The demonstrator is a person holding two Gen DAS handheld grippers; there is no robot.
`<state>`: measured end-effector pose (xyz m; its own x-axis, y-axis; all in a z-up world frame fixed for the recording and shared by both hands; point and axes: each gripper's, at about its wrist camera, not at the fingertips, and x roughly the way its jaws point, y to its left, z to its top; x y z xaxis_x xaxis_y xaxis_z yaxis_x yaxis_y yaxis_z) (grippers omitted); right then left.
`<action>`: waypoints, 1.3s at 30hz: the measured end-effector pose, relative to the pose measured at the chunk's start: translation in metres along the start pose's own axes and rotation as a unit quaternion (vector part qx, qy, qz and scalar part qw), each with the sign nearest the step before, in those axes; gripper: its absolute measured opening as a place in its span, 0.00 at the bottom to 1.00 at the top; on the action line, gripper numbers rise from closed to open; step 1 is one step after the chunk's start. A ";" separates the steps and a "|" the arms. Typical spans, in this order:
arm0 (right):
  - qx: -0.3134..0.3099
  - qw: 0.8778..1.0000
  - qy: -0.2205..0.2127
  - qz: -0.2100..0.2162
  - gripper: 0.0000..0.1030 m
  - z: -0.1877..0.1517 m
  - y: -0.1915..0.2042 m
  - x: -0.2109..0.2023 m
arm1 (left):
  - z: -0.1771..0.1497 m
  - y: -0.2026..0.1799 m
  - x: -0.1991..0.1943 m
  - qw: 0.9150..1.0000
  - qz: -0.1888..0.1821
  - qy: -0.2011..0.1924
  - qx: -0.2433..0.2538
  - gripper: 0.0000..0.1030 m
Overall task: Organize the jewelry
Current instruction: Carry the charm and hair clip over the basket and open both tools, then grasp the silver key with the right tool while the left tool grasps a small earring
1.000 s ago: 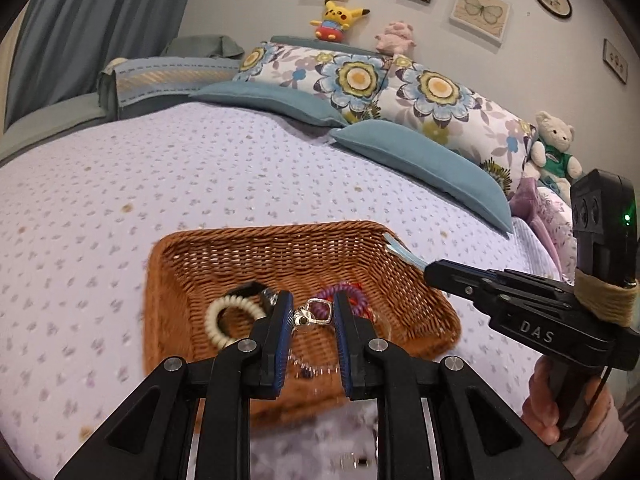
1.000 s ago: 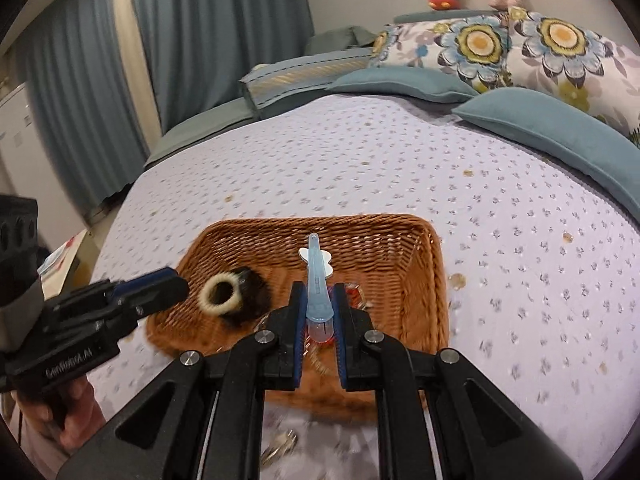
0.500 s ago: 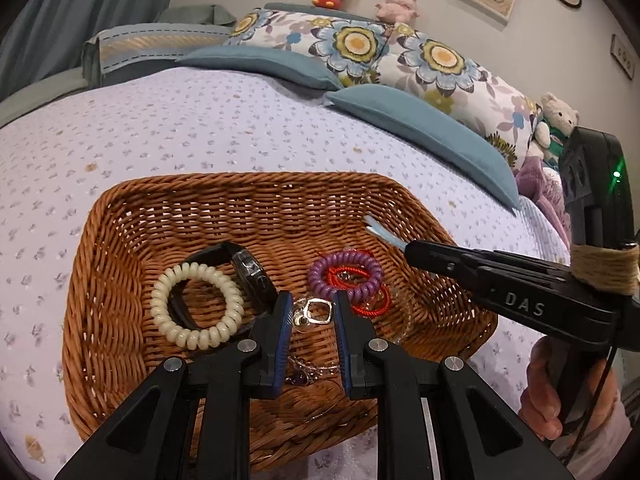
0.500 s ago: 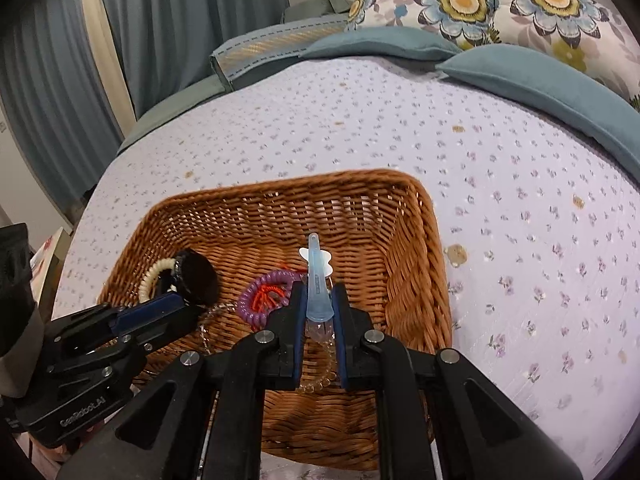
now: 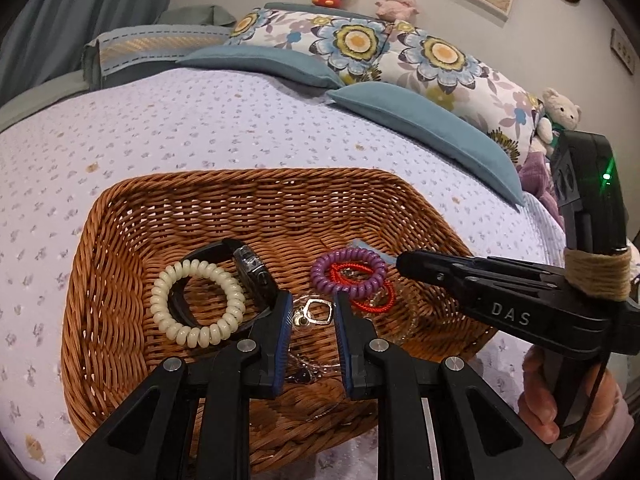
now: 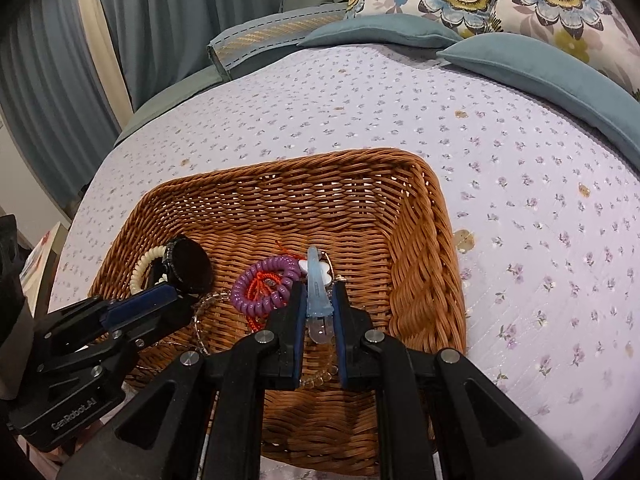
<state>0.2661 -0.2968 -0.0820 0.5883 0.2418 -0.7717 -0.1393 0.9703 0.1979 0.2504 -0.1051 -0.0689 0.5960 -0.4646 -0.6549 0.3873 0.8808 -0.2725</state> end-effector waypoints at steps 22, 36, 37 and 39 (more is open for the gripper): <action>0.007 0.998 -0.066 -0.004 0.38 0.001 0.001 -0.049 | 0.009 0.002 -0.048 0.998 -0.012 -0.057 -0.005 0.53; -0.024 0.992 -0.123 0.004 0.38 -0.054 0.048 -0.133 | -0.032 -0.011 -0.144 0.996 -0.009 -0.085 -0.023 0.53; -0.025 0.992 -0.120 0.004 0.38 -0.060 0.050 -0.135 | -0.040 -0.013 -0.149 0.996 -0.009 -0.082 -0.024 0.53; -0.025 0.994 -0.106 0.005 0.38 -0.076 0.055 -0.135 | -0.051 -0.018 -0.154 0.997 -0.008 -0.075 -0.023 0.53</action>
<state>0.1183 -0.2751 -0.0124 0.7401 0.2499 -0.6243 -0.1823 0.9682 0.1714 0.1157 -0.0446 0.0011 0.6906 -0.4831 -0.5382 0.3660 0.8753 -0.3162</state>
